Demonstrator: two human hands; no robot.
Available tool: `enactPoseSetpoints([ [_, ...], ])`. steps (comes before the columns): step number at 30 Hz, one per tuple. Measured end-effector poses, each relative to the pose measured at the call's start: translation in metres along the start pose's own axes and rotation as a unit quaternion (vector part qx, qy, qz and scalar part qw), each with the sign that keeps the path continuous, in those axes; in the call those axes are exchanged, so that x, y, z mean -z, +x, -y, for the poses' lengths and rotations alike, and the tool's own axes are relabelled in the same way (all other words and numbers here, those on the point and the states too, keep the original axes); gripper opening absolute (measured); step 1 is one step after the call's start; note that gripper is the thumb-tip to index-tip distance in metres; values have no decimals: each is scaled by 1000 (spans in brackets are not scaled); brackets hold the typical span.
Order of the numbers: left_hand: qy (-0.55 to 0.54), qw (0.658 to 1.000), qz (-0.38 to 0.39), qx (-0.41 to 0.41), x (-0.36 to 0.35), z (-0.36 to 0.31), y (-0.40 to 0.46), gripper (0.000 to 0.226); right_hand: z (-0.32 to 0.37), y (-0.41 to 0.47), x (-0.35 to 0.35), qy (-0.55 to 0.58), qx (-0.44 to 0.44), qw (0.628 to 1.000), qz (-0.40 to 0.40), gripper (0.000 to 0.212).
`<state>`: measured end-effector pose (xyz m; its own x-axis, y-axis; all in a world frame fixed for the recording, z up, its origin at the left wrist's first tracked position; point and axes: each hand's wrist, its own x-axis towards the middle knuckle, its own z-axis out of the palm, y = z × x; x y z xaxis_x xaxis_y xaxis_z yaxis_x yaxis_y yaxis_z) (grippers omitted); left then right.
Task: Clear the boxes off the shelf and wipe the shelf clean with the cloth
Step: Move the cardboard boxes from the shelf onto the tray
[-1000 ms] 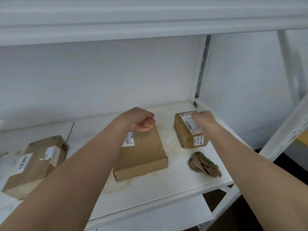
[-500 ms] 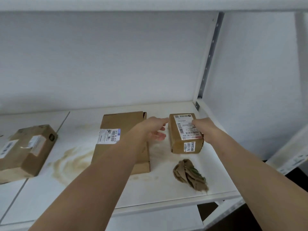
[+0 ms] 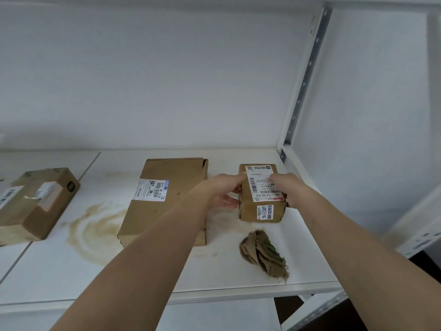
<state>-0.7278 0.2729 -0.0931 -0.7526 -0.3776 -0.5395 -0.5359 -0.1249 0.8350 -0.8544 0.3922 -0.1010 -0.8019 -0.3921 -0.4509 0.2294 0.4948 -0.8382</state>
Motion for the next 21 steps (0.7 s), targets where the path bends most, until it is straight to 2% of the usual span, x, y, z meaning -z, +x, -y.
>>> enactPoseSetpoints([
  [4,-6,1000,-7,-6,0,-2,-2,39,4,-2,2,-6,9,1000,3,14],
  [12,-16,999,-37,-34,12,-19,-19,35,28,-9,-1,-2,44,999,15,8],
  [17,-37,996,-55,-51,29,-24,-35,45,47,-21,-9,-2,88,996,28,19],
  [21,-64,991,-91,-74,45,-22,-50,42,56,-26,-14,21,122,992,13,27],
])
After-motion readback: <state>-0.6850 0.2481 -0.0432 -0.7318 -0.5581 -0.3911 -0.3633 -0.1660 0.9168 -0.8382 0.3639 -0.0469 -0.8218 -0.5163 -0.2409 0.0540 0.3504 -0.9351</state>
